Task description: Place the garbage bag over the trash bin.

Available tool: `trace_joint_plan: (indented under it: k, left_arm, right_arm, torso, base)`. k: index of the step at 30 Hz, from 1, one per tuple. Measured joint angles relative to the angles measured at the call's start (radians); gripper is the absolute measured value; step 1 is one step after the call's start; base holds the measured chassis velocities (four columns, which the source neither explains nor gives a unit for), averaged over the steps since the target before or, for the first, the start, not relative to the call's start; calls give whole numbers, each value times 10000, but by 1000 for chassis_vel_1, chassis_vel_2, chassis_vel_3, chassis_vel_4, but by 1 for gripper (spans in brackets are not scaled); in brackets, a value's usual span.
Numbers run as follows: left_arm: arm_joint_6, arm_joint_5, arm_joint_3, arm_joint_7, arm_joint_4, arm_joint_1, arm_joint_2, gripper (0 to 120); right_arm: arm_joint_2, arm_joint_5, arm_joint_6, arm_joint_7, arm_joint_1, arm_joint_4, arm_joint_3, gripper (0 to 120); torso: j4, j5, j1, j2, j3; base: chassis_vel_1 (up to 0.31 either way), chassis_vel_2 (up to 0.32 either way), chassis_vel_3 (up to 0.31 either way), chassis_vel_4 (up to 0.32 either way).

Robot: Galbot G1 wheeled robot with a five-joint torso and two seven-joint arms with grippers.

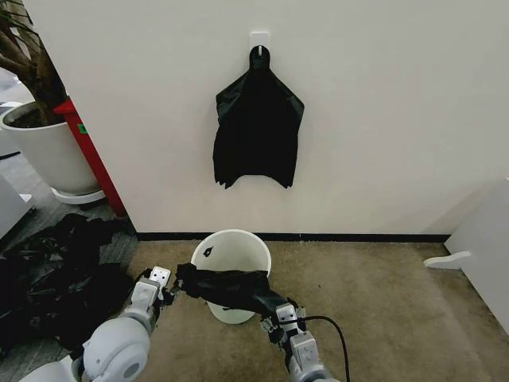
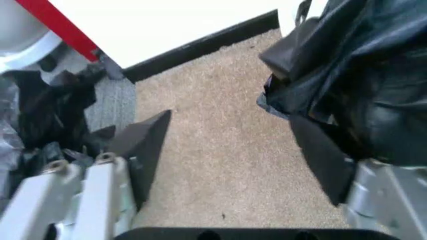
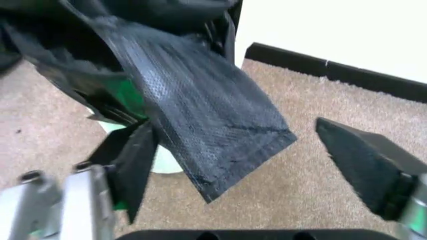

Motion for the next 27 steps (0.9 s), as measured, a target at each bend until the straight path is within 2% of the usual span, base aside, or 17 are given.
trace_joint_plan:
  k: [1, 5, 10, 14, 19, 22, 24, 25, 27]
  left_arm:
    - [24, -13, -22, -73, -203, 39, 222, 86]
    - [47, -28, -127, -203, -763, 207, 793, 98]
    - [70, -38, -231, -531, -1446, 625, 1375, 100]
    - [-191, -70, -349, -754, -1831, 612, 1620, 100]
    - [-559, -507, -672, -513, -1939, 296, 1394, 100]
    - [-666, -1593, -974, 41, -1988, -143, 869, 100]
    - [-664, -1679, -1020, 87, -1981, -184, 820, 100]
    - [-593, -2327, -1489, 498, -1809, -535, 411, 100]
    - [-535, -2577, -1756, 853, -1499, -859, 92, 100]
  right_arm:
    - [-24, -113, 3, 0, -138, 184, 46, 93]
    - [-95, -389, 49, -12, -407, 697, 172, 100]
    - [-273, -589, 484, -395, -527, 1324, 314, 100]
    - [-370, -764, 1834, -1376, -357, 1409, 811, 100]
    - [-193, -97, 2388, -2064, 246, 1081, 1388, 100]
    - [-59, 1179, 2253, -2382, 1089, 672, 1783, 100]
    - [-54, 1288, 2202, -2392, 1165, 641, 1807, 100]
    - [-7, 2382, 1458, -2418, 1989, 329, 2008, 100]
    - [29, 3229, 664, -2454, 2711, -66, 2110, 100]
  torso:
    - [0, 0, 0, 0, 0]
    - [-3, 1, 0, 0, 0]
    - [0, 0, 0, 0, -1]
    - [-1, 0, 0, 0, 0]
    - [-1, 1, 0, 0, 0]
    - [-2, -2, 0, 0, 1]
    - [-2, -2, 0, 0, 0]
    - [-1, 3, 0, 0, 1]
    - [-1, 0, 0, 0, 1]
  base:
    - [0, 0, 0, 0]
    - [0, 0, 0, 0]
    - [0, 0, 0, 0]
    - [0, 0, 0, 0]
    - [0, 0, 0, 0]
    - [0, 0, 0, 0]
    - [0, 0, 0, 0]
    - [0, 0, 0, 0]
    - [0, 0, 0, 0]
